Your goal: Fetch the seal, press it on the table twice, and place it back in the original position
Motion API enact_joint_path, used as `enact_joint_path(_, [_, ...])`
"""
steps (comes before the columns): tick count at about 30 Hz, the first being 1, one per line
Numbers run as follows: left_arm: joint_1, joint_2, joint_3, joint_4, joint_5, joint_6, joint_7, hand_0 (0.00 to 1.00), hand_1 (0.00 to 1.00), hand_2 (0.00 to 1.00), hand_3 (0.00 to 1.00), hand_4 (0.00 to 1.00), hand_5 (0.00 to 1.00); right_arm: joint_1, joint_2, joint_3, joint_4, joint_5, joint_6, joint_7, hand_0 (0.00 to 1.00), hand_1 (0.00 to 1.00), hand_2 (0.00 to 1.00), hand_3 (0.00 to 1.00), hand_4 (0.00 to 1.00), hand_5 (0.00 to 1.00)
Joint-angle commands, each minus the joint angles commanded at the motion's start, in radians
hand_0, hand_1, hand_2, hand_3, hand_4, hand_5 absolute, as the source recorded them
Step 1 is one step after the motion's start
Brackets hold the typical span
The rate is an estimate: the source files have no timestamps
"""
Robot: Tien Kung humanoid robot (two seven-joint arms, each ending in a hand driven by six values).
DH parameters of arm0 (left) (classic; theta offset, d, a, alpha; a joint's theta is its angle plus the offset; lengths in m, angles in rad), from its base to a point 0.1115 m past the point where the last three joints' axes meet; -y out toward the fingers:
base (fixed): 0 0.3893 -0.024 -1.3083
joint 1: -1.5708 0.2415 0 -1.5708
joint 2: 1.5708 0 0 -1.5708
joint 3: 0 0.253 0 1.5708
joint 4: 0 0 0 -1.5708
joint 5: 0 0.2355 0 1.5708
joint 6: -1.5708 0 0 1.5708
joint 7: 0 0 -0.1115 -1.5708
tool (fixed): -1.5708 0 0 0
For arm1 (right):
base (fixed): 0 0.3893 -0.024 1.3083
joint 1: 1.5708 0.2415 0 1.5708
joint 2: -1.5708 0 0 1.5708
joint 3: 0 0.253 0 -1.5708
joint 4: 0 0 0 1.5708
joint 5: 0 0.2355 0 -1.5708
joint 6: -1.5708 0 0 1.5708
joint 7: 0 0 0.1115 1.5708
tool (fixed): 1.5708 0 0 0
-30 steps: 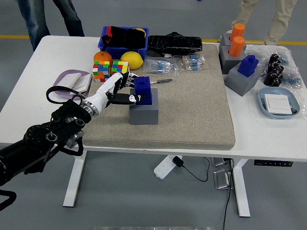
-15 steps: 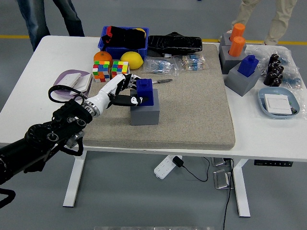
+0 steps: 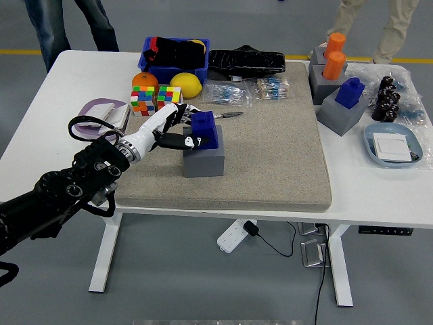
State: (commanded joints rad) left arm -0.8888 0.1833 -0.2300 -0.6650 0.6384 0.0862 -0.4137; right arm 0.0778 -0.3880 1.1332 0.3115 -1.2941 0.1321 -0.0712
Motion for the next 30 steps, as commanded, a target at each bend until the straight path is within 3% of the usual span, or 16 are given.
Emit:
enact_joint_path(15, [-0.019, 0.029, 0.015, -0.005, 0.020, -0.016, 0.013, 0.800, 0.557, 0.519, 0.586, 0.722, 0.002, 0.000, -0.002, 0.005, 0.000, 0.000, -0.001, 0.002, 0.780, 0.684, 0.682, 0.693, 0.837, 0.569])
enact_joint_path(30, [-0.022, 0.024, 0.028, -0.011, 0.019, -0.018, 0.019, 0.800, 0.557, 0.518, 0.586, 0.722, 0.002, 0.000, -0.001, 0.003, 0.000, 0.000, -0.002, 0.002, 0.779, 0.682, 0.682, 0.693, 0.837, 0.567])
